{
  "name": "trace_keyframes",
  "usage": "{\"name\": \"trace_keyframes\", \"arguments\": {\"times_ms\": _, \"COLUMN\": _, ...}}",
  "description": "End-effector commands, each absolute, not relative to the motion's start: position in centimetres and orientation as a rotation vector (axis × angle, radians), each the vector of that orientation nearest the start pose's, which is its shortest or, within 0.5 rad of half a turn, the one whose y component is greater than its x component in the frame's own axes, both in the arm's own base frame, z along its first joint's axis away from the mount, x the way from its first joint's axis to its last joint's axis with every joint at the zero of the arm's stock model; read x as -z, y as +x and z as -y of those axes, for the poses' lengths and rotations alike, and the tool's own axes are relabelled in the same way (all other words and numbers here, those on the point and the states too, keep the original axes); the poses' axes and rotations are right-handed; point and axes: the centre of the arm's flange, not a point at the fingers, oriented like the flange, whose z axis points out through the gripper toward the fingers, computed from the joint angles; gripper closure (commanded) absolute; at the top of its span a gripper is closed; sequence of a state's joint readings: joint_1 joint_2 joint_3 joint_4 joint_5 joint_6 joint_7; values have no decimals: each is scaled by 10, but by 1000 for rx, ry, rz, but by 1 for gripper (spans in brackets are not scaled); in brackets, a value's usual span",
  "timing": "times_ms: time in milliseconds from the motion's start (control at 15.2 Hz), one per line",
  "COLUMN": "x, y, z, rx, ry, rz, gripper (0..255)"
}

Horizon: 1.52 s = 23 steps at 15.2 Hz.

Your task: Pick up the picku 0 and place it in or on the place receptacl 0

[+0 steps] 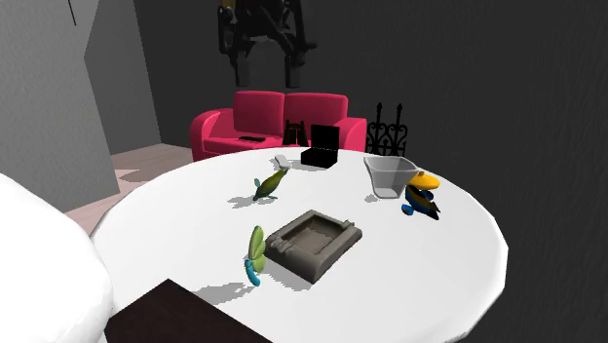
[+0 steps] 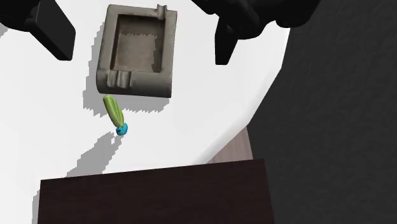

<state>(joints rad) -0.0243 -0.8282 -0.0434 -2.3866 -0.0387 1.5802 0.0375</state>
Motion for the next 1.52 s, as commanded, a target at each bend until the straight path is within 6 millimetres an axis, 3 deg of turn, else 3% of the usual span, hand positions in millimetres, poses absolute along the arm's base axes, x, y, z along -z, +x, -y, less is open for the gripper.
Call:
{"name": "trace_keyframes", "arguments": {"times_ms": 0, "x": -589, "y": 295, "z": 28, "rx": 34, "ry": -3145, "rz": -144, "gripper": 0}}
{"name": "trace_keyframes", "arguments": {"times_ms": 1452, "x": -316, "y": 337, "z": -67, "rx": -37, "ry": -3162, "rz": 246, "gripper": 0}}
